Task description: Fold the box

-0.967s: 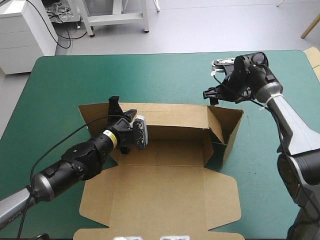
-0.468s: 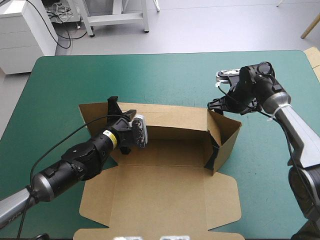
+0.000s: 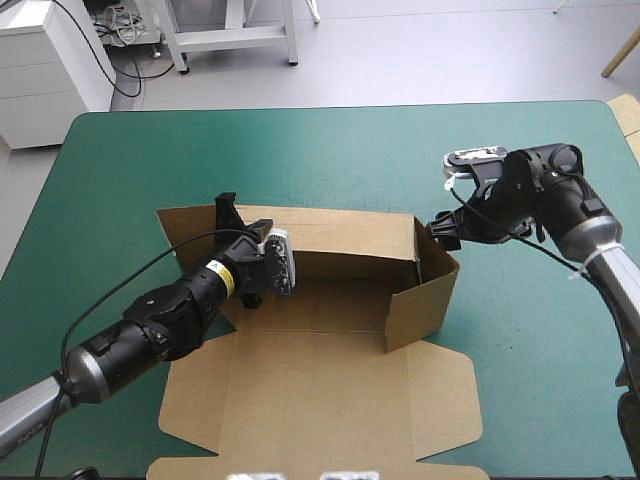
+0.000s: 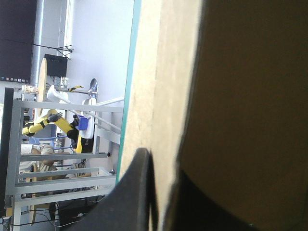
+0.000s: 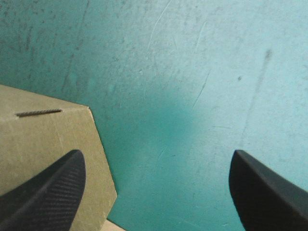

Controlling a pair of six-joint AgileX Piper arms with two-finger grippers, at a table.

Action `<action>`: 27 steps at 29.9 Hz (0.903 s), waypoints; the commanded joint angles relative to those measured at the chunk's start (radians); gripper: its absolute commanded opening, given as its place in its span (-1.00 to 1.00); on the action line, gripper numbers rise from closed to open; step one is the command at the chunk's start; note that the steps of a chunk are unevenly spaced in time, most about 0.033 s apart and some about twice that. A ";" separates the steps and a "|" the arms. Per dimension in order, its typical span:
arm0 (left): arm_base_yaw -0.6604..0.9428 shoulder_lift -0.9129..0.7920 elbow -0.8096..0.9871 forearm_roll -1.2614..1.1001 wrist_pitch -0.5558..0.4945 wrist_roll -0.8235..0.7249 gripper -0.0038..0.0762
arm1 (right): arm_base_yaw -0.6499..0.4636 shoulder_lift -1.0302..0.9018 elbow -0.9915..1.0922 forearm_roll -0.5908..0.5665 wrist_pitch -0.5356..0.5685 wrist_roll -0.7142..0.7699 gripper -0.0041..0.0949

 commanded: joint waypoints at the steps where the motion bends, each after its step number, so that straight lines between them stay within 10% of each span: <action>1: -0.006 0.013 0.009 -0.075 0.062 -0.027 -0.92 | -0.005 -0.084 0.041 0.036 -0.085 -0.035 0.59; 13: -0.006 0.013 0.009 -0.075 0.061 -0.027 -0.92 | -0.005 -0.308 0.399 0.309 -0.444 -0.310 0.58; 27: -0.006 0.035 0.009 -0.070 0.055 -0.027 -0.92 | -0.005 -0.327 0.457 0.380 -0.334 -0.487 0.58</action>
